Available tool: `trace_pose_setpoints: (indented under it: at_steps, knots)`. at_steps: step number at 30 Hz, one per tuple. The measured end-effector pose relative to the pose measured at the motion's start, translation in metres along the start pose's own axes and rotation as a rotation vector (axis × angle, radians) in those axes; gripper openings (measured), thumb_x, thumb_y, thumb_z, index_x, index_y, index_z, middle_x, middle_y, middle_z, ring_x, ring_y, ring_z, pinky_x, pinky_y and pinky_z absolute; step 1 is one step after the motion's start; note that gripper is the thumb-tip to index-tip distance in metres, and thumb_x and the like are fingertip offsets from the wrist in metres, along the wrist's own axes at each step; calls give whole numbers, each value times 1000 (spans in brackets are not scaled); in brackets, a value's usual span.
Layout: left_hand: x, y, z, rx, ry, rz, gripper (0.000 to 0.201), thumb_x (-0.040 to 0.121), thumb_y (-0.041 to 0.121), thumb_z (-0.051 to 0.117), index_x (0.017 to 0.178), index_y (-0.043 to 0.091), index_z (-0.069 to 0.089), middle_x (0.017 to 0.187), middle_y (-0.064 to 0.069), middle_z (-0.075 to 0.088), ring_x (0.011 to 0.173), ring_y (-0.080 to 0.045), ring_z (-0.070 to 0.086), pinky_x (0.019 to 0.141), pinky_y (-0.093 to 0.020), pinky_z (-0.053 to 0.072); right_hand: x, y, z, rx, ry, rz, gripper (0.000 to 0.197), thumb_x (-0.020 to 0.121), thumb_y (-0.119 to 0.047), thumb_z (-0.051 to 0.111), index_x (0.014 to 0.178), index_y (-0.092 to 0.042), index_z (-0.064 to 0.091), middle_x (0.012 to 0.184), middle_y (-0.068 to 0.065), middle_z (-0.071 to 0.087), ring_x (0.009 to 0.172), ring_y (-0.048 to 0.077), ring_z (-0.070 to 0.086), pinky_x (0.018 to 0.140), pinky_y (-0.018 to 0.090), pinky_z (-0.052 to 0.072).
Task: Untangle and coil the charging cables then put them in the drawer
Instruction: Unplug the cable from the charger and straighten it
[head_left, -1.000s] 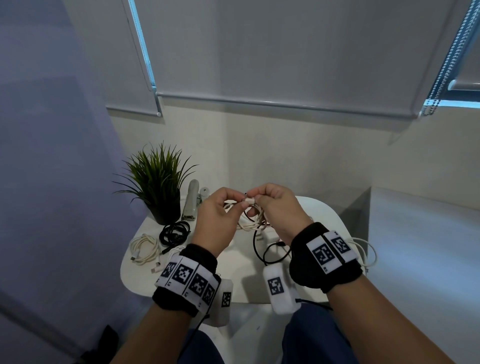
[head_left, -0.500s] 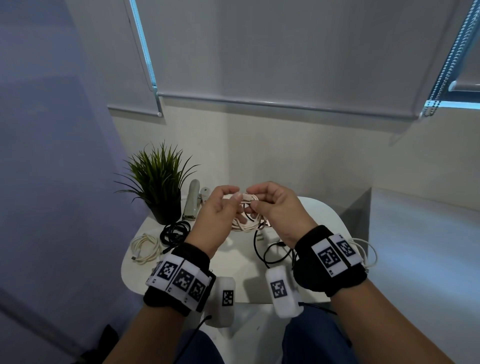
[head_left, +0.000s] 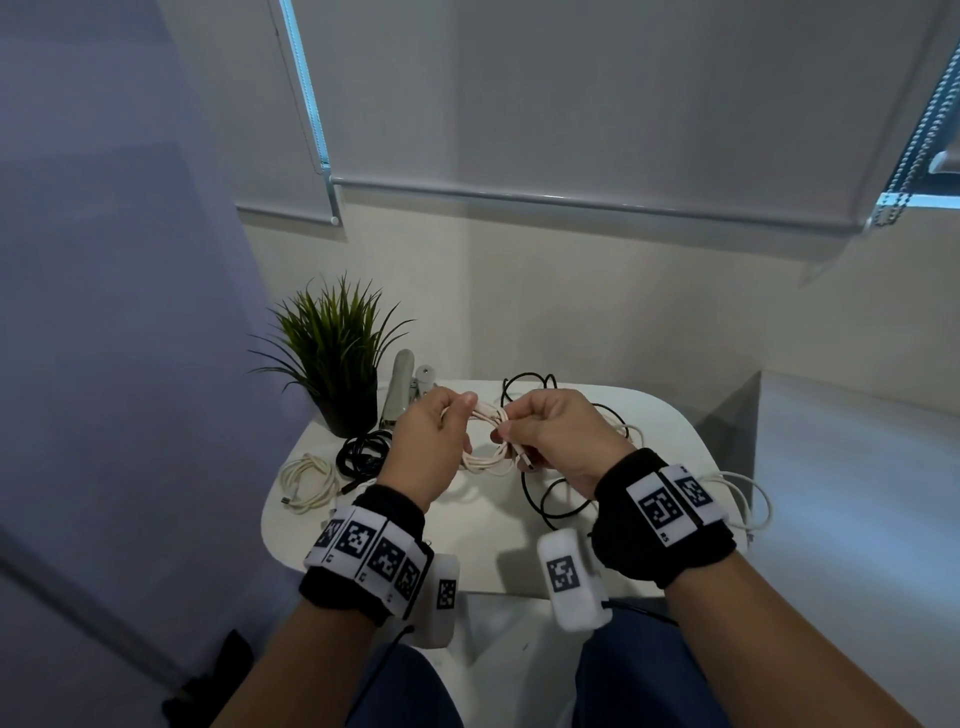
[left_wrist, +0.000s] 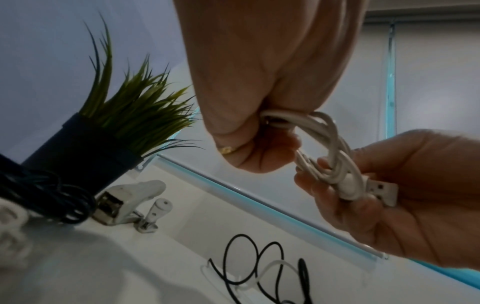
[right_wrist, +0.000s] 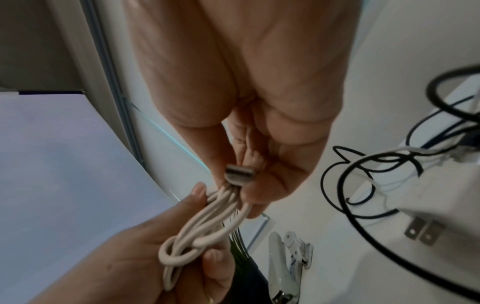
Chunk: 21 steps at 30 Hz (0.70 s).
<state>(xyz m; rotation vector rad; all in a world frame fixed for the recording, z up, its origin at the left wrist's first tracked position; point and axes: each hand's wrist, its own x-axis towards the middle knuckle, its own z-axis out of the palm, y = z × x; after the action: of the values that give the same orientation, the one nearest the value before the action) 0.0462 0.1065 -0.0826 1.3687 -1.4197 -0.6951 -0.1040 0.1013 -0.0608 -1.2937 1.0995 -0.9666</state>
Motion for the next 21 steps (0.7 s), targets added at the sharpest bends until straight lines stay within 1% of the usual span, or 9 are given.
trace_pose_setpoints:
  at_steps: [3, 6, 8, 10, 12, 15, 17, 19, 21]
  knots:
    - [1, -4, -9, 44, -13, 13, 24, 98, 25, 47, 90, 8, 61, 56, -3, 55, 42, 1, 49, 46, -11, 39, 0, 4, 1, 124, -73, 48, 17, 87, 10, 54, 83, -4, 64, 72, 13, 64, 55, 16, 57, 54, 24, 52]
    - [-2, -6, -16, -18, -17, -6, 24, 99, 25, 46, 94, 12, 65, 57, -1, 56, 45, 0, 50, 49, -14, 43, 0, 7, 0, 175, -94, 58, 20, 83, 16, 55, 88, -2, 63, 72, 10, 67, 60, 16, 62, 60, 25, 54]
    - [-5, -6, -17, -78, -14, -24, 21, 96, 27, 50, 91, 17, 68, 55, 1, 55, 46, -4, 51, 50, -19, 44, -1, 5, 3, 127, -78, 37, 20, 79, 18, 58, 89, 1, 64, 71, 10, 66, 57, 15, 60, 55, 22, 51]
    - [-6, -6, -17, -94, -9, -31, 19, 94, 29, 55, 87, 17, 68, 52, -1, 54, 45, -7, 47, 48, -19, 41, -2, 2, 5, 45, -43, 19, 20, 77, 17, 60, 85, 0, 65, 63, 6, 63, 48, 9, 54, 45, 16, 43]
    - [-6, -6, -18, -109, 6, -48, 19, 92, 30, 58, 81, 17, 67, 50, -1, 52, 43, -7, 44, 47, -19, 38, 0, 0, 5, -55, -4, -1, 21, 77, 14, 61, 79, -6, 66, 55, -1, 59, 45, 7, 49, 44, 15, 39]
    - [-4, -8, -19, -131, 16, -81, 20, 91, 31, 60, 78, 18, 67, 49, 0, 53, 43, -9, 44, 51, -23, 37, 3, 2, 2, -174, 10, -25, 24, 78, 8, 61, 77, -14, 68, 61, -1, 60, 50, 7, 49, 52, 16, 42]
    - [-5, -8, -19, -130, 18, -91, 20, 90, 32, 61, 79, 16, 67, 48, 1, 53, 43, -9, 44, 50, -23, 38, 3, 2, 2, -201, 20, -33, 24, 80, 7, 60, 79, -16, 68, 64, 1, 59, 50, 6, 49, 54, 14, 42]
    - [-5, -7, -20, -99, 12, -80, 20, 90, 32, 61, 79, 16, 67, 48, 0, 54, 41, -6, 43, 46, -20, 38, 4, 2, 2, -184, 35, -38, 24, 80, 7, 60, 81, -15, 69, 65, 1, 59, 51, 7, 49, 55, 15, 43]
    - [-5, -7, -20, -39, 6, -47, 19, 91, 31, 60, 81, 16, 65, 50, -1, 54, 38, -2, 42, 43, -13, 36, 5, 2, 1, -128, 52, -19, 22, 80, 7, 61, 83, -13, 69, 73, 4, 63, 55, 11, 52, 56, 18, 45]
